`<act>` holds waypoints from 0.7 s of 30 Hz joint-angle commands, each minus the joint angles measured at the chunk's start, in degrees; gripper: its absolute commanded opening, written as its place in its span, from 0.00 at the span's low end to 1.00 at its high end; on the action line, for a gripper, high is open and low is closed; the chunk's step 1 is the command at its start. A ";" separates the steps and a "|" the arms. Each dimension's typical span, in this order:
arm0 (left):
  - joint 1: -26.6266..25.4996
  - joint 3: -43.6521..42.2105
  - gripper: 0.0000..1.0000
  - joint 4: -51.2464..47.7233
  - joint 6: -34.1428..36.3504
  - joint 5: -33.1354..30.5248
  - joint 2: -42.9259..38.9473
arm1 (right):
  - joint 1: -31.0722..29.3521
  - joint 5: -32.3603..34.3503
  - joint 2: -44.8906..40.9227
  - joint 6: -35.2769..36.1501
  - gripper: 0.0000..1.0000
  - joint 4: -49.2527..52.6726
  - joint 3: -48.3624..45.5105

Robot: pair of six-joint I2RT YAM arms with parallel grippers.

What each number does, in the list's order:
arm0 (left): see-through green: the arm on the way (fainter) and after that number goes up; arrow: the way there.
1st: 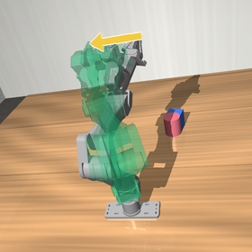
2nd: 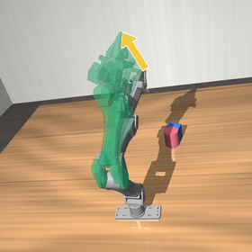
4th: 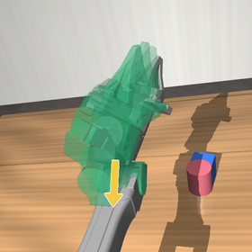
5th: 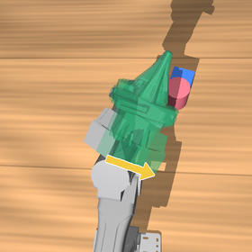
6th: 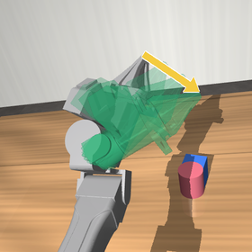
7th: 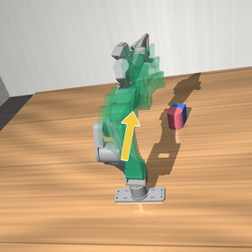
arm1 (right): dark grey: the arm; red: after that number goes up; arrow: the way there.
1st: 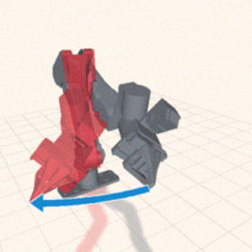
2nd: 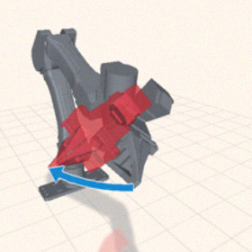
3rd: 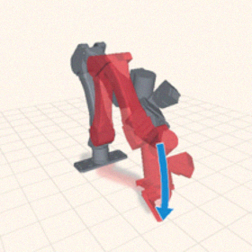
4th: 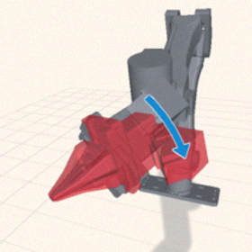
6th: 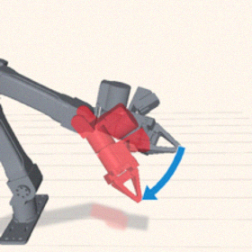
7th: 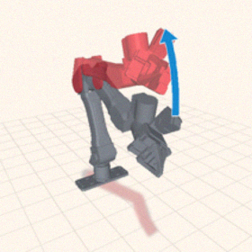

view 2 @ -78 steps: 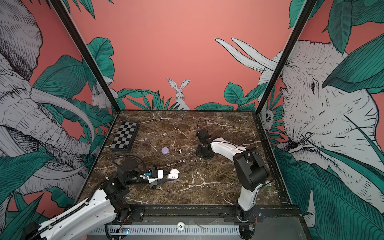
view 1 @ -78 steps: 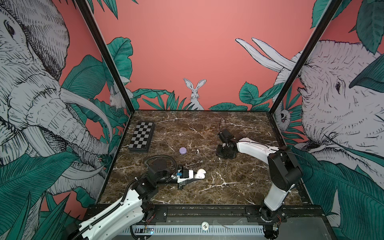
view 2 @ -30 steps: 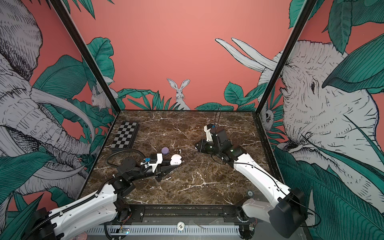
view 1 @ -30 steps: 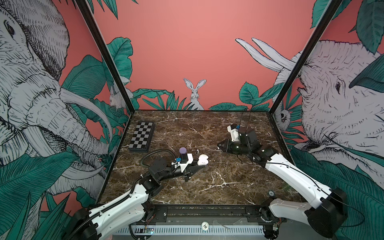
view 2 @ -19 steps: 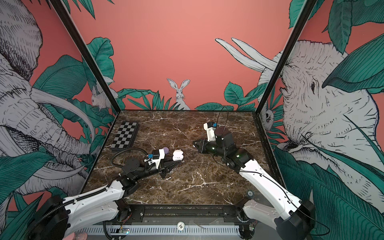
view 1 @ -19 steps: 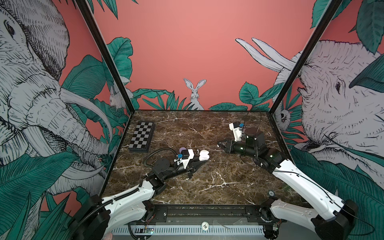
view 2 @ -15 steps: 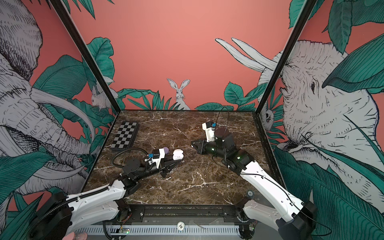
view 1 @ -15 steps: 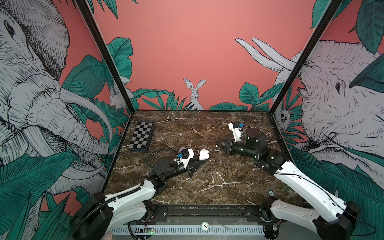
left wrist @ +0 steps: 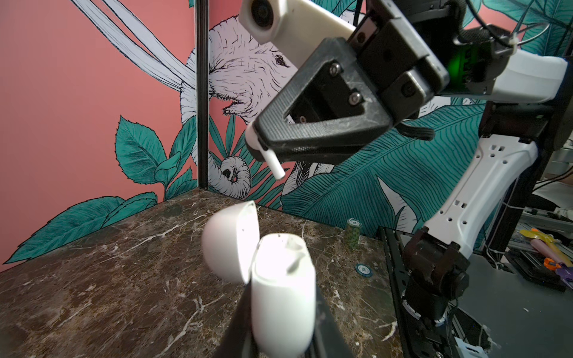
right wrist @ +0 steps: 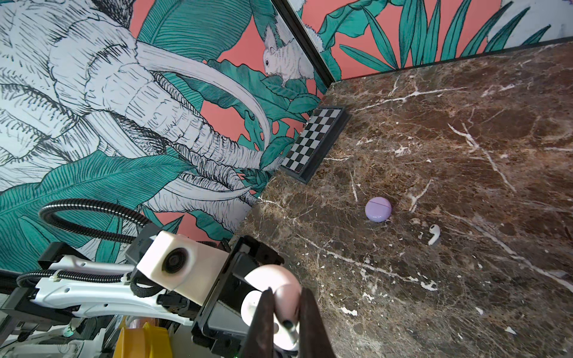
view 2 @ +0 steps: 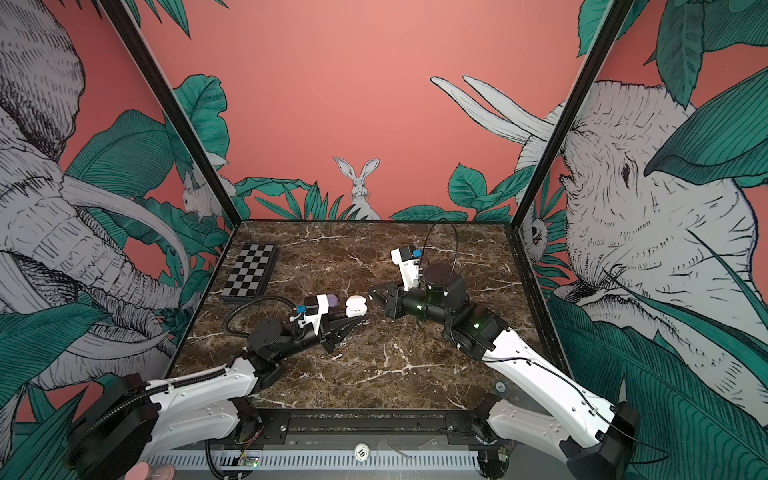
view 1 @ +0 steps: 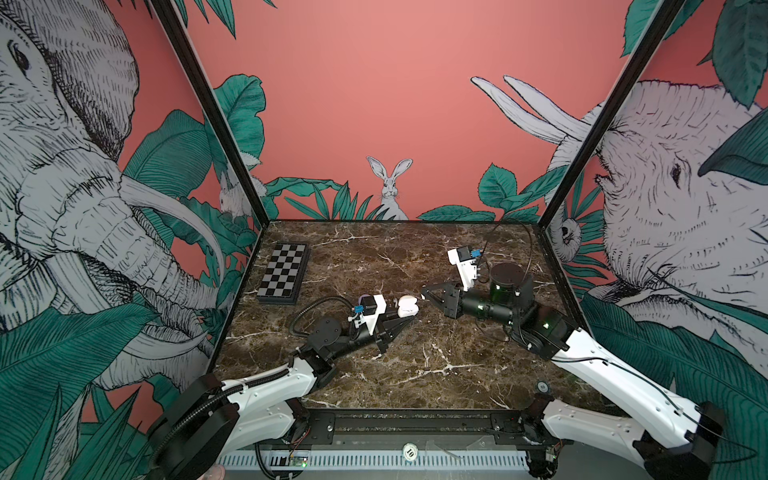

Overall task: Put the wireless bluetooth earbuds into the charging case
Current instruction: 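Carry the earbud with the right gripper toward the open case in the left gripper, then lower the earbud stem into the case slot with the right gripper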

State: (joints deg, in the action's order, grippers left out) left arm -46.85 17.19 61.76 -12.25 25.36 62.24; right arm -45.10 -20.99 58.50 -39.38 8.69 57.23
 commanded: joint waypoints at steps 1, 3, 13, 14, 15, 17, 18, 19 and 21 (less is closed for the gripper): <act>-0.22 -0.67 0.00 3.45 -1.12 -0.40 -0.82 | -1.27 0.82 -1.11 1.12 0.00 -4.45 -0.66; -0.17 -0.67 0.00 3.75 -1.28 -0.40 -0.80 | -1.87 0.89 -1.20 1.18 0.00 -5.37 -1.05; -0.22 -0.54 0.00 6.18 -3.08 -0.12 -0.80 | -4.09 1.26 -0.67 1.03 0.00 -8.24 -2.53; -0.20 -0.50 0.00 6.36 -3.30 -0.01 -0.77 | -4.29 1.46 -0.58 0.99 0.00 -8.26 -2.53; -0.17 -0.50 0.00 6.67 -3.39 0.20 -0.67 | -4.51 1.78 -0.58 1.08 0.00 -8.21 -2.56; -0.17 -0.49 0.00 7.00 -3.48 0.30 -0.54 | -4.85 2.08 -0.58 1.11 0.00 -8.25 -2.66; -0.20 -0.52 0.00 7.06 -3.57 0.34 -0.39 | -4.97 2.18 -0.50 1.23 0.00 -8.33 -2.55; -0.17 -0.49 0.00 7.07 -3.56 0.39 -0.37 | -5.15 2.31 -0.49 1.24 0.00 -8.30 -2.55; -0.17 -0.46 0.00 7.32 -3.74 0.39 -0.20 | -5.51 2.67 -0.34 1.47 0.00 -8.47 -2.71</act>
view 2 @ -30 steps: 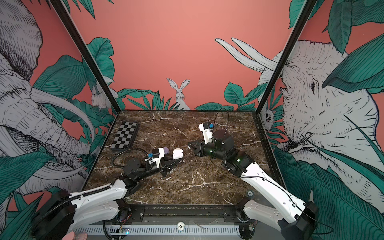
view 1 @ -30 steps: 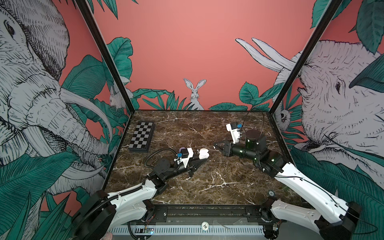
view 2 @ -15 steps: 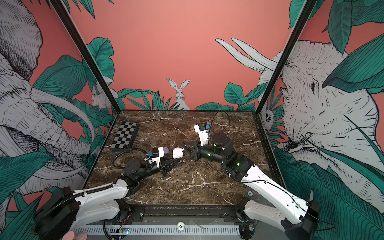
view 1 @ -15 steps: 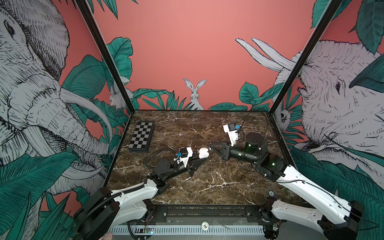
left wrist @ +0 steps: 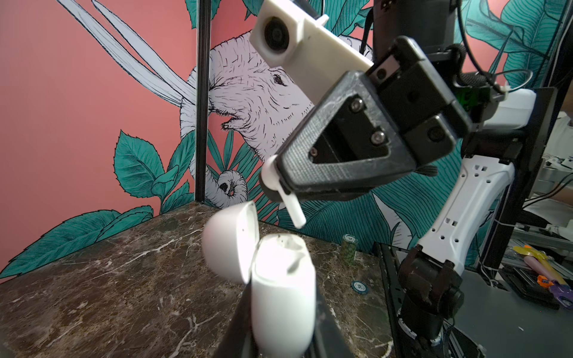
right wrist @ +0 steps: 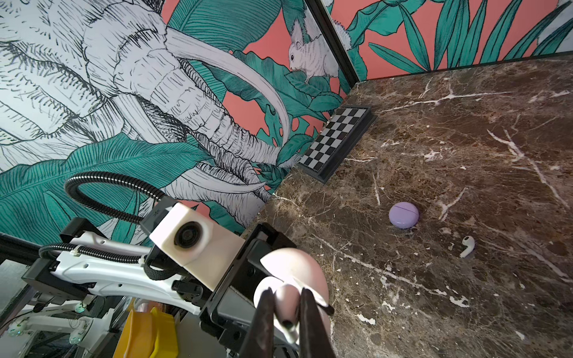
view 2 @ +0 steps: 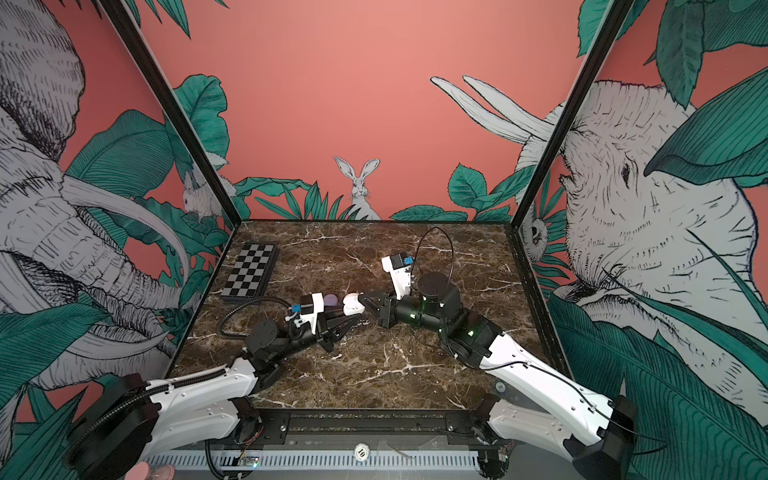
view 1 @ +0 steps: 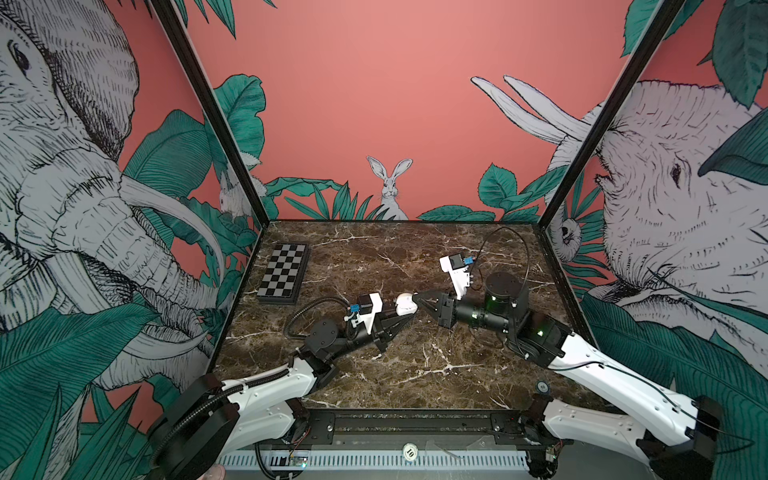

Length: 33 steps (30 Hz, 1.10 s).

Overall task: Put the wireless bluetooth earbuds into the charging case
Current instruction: 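Lower the earbud stem into the case slot with the right gripper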

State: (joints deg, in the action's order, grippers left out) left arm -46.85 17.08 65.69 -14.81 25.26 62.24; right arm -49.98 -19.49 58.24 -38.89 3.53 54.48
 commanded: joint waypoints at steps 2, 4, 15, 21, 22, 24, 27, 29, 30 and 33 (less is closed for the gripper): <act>-0.17 -0.29 0.00 3.43 -1.19 0.58 -0.15 | -0.88 1.46 0.03 1.18 0.00 -3.36 0.05; -0.18 -0.44 0.00 3.61 -1.25 0.59 -0.26 | -1.16 1.47 0.12 1.21 0.00 -3.41 0.11; -0.30 -0.92 0.00 4.79 -2.02 1.16 0.01 | -1.96 2.37 1.04 1.38 0.00 -4.31 -0.01; -0.31 -0.91 0.00 5.22 -1.98 1.20 0.47 | -2.51 2.41 1.61 1.17 0.00 -5.19 -0.07; -0.30 -0.96 0.00 5.39 -2.02 1.20 0.55 | -2.65 2.45 1.70 1.10 0.00 -5.20 -0.09; -0.26 -0.99 0.00 5.49 -2.06 1.11 0.65 | -2.78 2.44 1.70 1.07 0.00 -5.50 -0.12; -0.27 -1.05 0.00 5.80 -2.02 1.05 0.67 | -3.01 2.52 1.62 1.18 0.00 -5.39 -0.14; -0.26 -1.08 0.00 5.95 -1.95 0.85 0.57 | -3.10 2.62 1.54 1.19 0.00 -5.29 -0.42; -0.29 -1.13 0.00 6.19 -2.06 0.64 0.60 | -3.11 2.61 1.45 1.26 0.00 -5.45 -0.72; -0.29 -1.17 0.00 6.92 -2.50 0.27 0.69 | -3.24 3.11 1.02 1.27 0.00 -5.46 -1.25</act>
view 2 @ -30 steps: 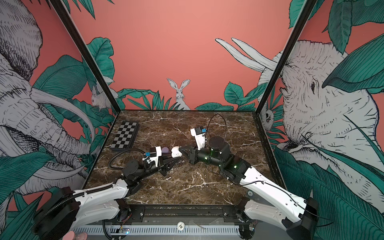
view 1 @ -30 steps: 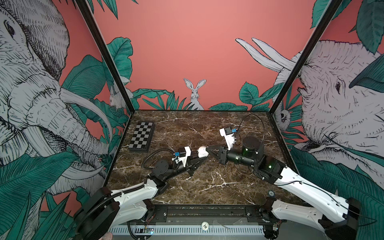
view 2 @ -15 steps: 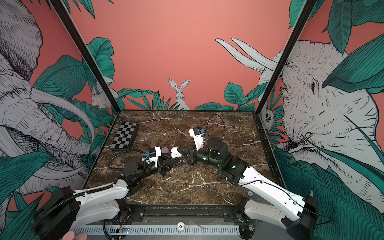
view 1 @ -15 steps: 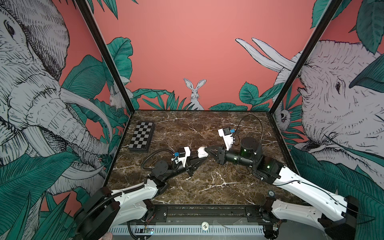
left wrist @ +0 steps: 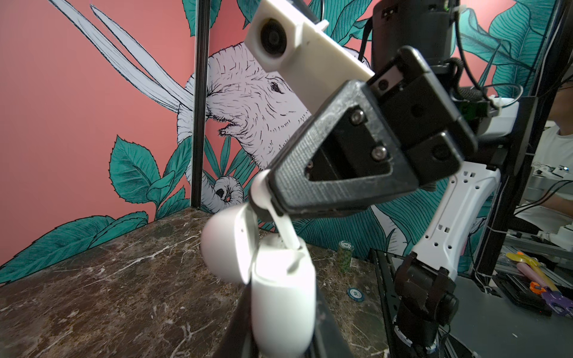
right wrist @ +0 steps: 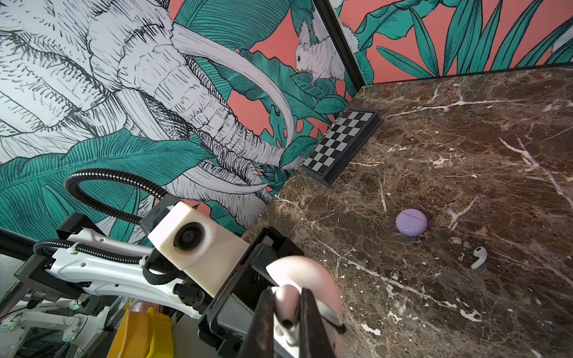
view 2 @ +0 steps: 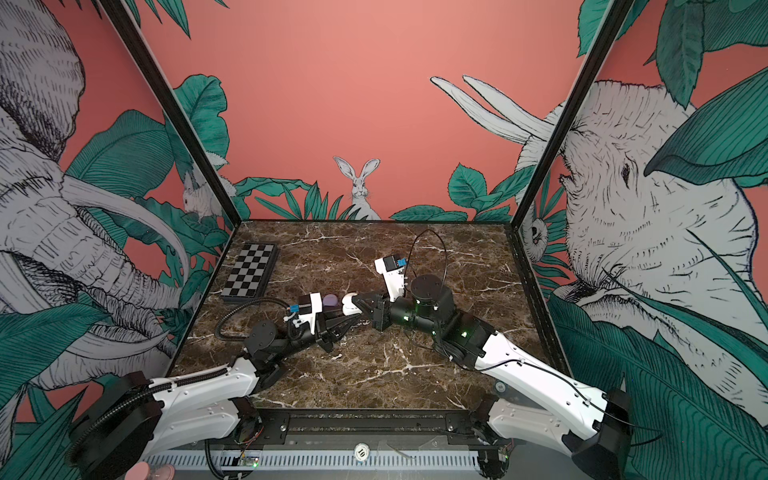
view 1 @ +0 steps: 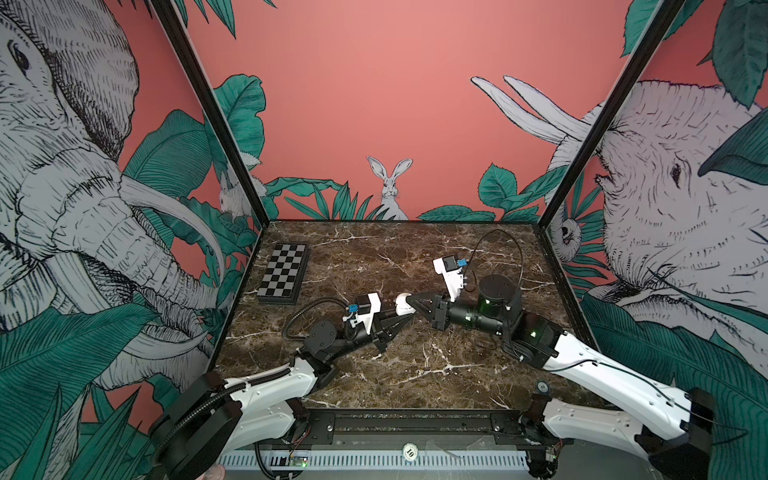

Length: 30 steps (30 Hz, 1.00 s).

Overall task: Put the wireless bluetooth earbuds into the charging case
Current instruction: 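Lower the earbud stem into the case slot with the right gripper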

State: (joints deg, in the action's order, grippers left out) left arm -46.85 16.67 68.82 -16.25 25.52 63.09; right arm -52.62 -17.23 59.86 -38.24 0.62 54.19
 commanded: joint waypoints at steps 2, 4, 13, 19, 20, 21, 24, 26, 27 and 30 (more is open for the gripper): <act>-0.30 -0.67 0.00 4.19 -1.34 0.18 -0.08 | -0.72 1.22 -0.78 0.58 0.00 -2.56 -1.30; -0.31 -0.56 0.00 4.48 -1.65 0.32 0.10 | -0.71 1.30 -0.79 0.59 0.00 -2.75 -1.55; -0.26 -0.67 0.00 6.58 -2.64 -0.38 0.68 | -0.86 1.30 -1.03 0.51 0.00 -2.81 -2.03; -0.26 -0.63 0.00 7.64 -3.30 -0.47 1.04 | -0.95 1.39 -1.23 0.06 0.00 -3.35 -2.94; -0.26 -0.51 0.00 7.66 -3.47 -0.47 1.01 | -0.95 1.33 -1.23 0.00 0.00 -3.48 -3.02; -0.26 -0.42 0.00 7.74 -3.52 -0.47 0.97 | -0.97 1.35 -1.23 -0.08 0.00 -3.52 -3.06; -0.26 -0.15 0.00 7.76 -3.69 -0.64 0.80 | -1.04 1.46 -1.19 -0.01 0.00 -3.63 -3.13; -0.27 -0.05 0.00 7.75 -3.86 -0.73 0.64 | -1.10 1.59 -1.31 0.03 0.00 -3.70 -3.17; -0.30 -0.01 0.00 7.78 -3.89 -0.82 0.55 | -1.17 1.68 -1.32 0.03 0.00 -3.74 -3.22; -0.27 -0.05 0.00 7.74 -4.05 -1.16 0.37 | -1.19 1.68 -1.41 0.04 0.00 -3.94 -3.31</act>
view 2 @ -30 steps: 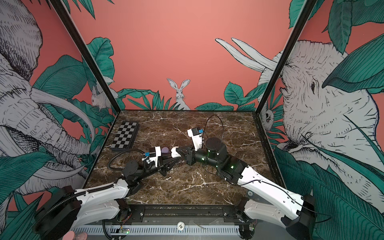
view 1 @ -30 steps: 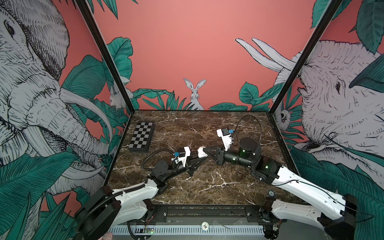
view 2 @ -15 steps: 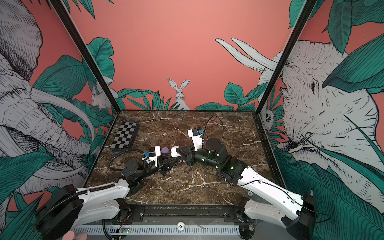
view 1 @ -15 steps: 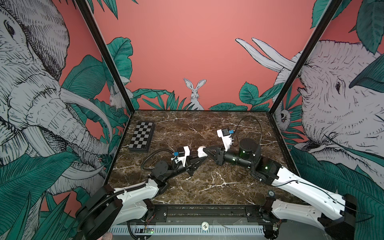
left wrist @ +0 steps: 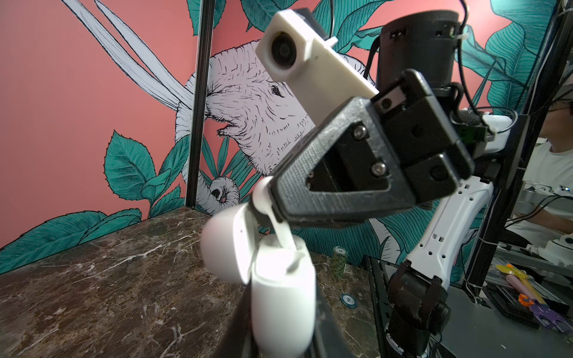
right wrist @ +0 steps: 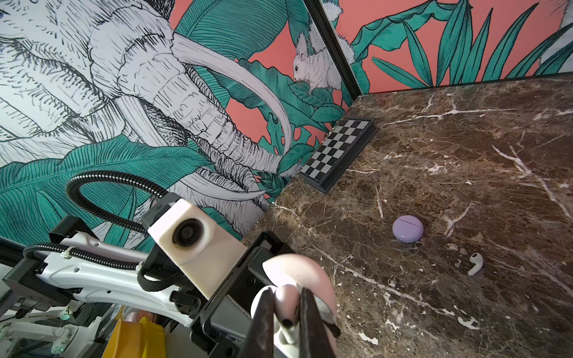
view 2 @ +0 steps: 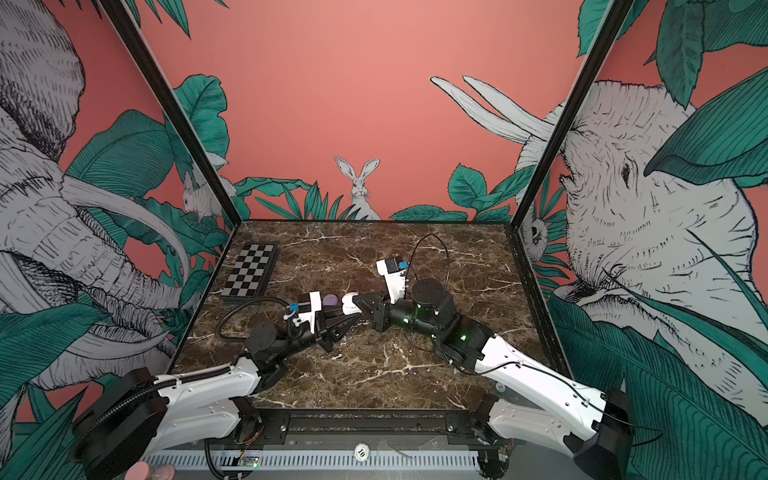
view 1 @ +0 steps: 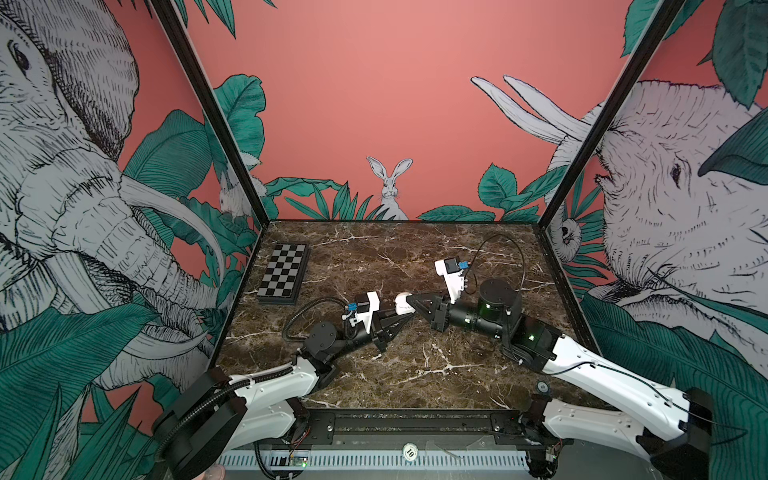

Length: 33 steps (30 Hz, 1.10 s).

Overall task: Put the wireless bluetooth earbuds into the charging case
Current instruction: 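Lower the earbud stem into the case slot with the right gripper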

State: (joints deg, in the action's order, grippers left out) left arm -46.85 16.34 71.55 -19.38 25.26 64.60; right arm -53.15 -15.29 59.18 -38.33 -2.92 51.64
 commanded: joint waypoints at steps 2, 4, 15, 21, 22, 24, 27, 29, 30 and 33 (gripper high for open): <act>-0.32 0.19 0.00 5.17 -1.17 -1.25 -1.13 | -0.71 -0.09 -0.80 0.03 0.00 -0.36 -0.94; -0.28 0.19 0.00 5.27 -1.36 -1.34 -1.11 | -0.70 -0.16 -0.82 0.02 0.00 -0.59 -1.10; -0.33 0.62 0.00 5.29 -1.54 -1.96 -1.12 | -0.90 0.26 -1.35 -0.35 0.00 -1.13 -1.84; -0.27 0.67 0.00 5.29 -1.67 -2.23 -1.15 | -0.90 0.35 -1.52 -0.34 0.00 -1.30 -2.10; -0.33 0.71 0.00 5.32 -1.70 -2.29 -1.14 | -0.89 0.35 -1.52 -0.29 0.00 -1.43 -2.15; -0.26 0.65 0.00 5.29 -1.69 -2.32 -1.22 | -0.87 0.33 -1.52 -0.34 0.00 -1.43 -2.20; -0.29 0.66 0.00 5.16 -1.64 -2.43 -1.34 | -0.87 0.47 -1.68 -0.31 0.00 -1.47 -2.23; -0.26 0.71 0.00 5.17 -1.72 -2.49 -1.37 | -0.91 0.65 -1.87 -0.26 0.00 -1.47 -2.34; -0.26 0.75 0.00 5.16 -1.71 -2.49 -1.40 | -0.88 0.63 -1.96 -0.24 0.00 -1.48 -2.34; -0.31 0.80 0.00 5.17 -1.71 -2.45 -1.14 | -0.95 0.87 -2.13 -0.22 0.00 -1.38 -2.42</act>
State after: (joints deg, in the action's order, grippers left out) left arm -47.18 16.34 72.03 -20.03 24.34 64.60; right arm -53.54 -14.50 57.93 -38.57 -4.75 50.09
